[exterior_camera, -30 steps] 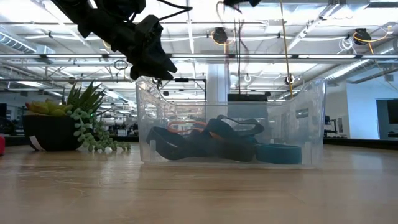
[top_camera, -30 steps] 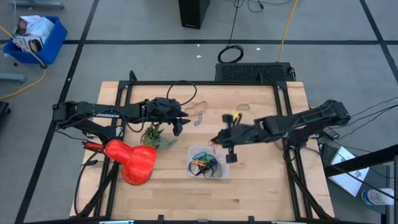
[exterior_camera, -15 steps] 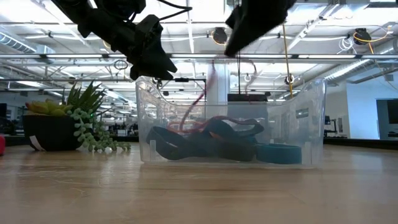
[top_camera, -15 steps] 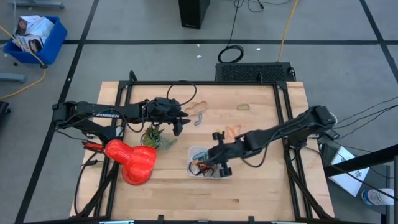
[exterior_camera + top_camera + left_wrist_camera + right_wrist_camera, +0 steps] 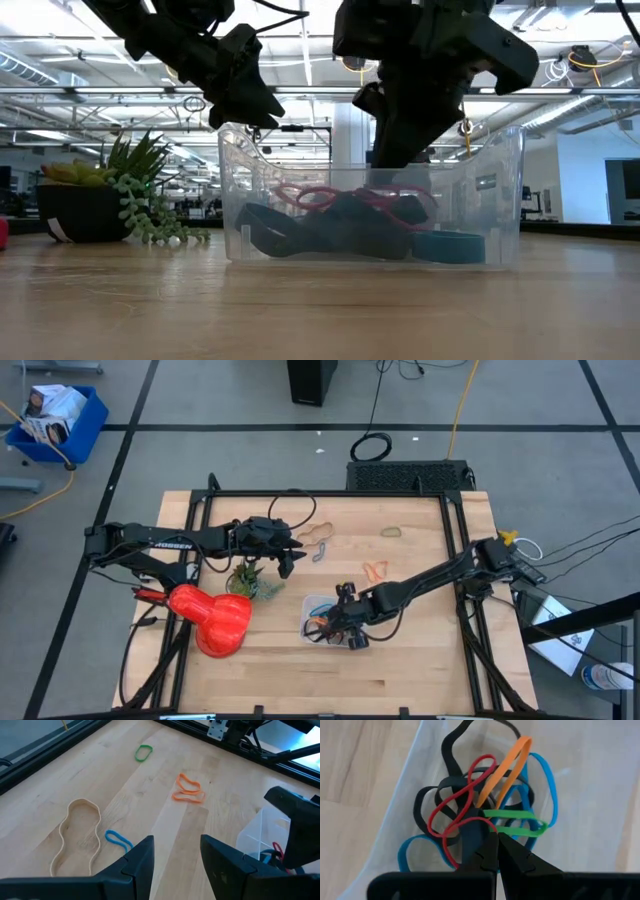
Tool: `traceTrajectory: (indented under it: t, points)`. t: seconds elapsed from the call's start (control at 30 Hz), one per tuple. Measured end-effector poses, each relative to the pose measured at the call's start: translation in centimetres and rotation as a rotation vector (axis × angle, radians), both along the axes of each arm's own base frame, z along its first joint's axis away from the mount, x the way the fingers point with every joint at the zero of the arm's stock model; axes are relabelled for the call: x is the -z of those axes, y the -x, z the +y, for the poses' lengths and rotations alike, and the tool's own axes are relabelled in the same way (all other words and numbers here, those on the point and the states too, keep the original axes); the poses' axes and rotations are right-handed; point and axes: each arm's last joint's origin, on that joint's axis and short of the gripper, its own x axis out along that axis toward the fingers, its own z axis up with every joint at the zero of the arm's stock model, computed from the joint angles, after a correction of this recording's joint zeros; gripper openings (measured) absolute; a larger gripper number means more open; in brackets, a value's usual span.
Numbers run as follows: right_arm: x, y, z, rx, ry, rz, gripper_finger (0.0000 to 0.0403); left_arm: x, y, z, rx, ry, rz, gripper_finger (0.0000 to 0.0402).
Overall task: Pick and place rubber bands into bin
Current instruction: Put the red rubber band into the bin, then put the left orange rubber band into the bin
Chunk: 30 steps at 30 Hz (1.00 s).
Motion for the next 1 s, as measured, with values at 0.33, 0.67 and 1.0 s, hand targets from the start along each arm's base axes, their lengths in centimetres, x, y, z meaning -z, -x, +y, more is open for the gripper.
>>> traceTrajectory:
  t: [0.33, 0.67, 1.0]
  points:
    - [0.10, -0.02, 0.00, 0.000, 0.001, 0.002, 0.0000, 0.06, 0.04, -0.01, 0.000, 0.002, 0.007, 0.0168]
    - [0.10, -0.02, 0.00, -0.008, 0.006, 0.002, 0.0028, 0.05, 0.04, -0.01, 0.000, 0.001, 0.007, 0.0168]
    - [0.10, -0.02, 0.00, -0.007, 0.006, 0.003, 0.0119, 0.06, 0.03, -0.01, 0.000, 0.001, 0.007, 0.0168]
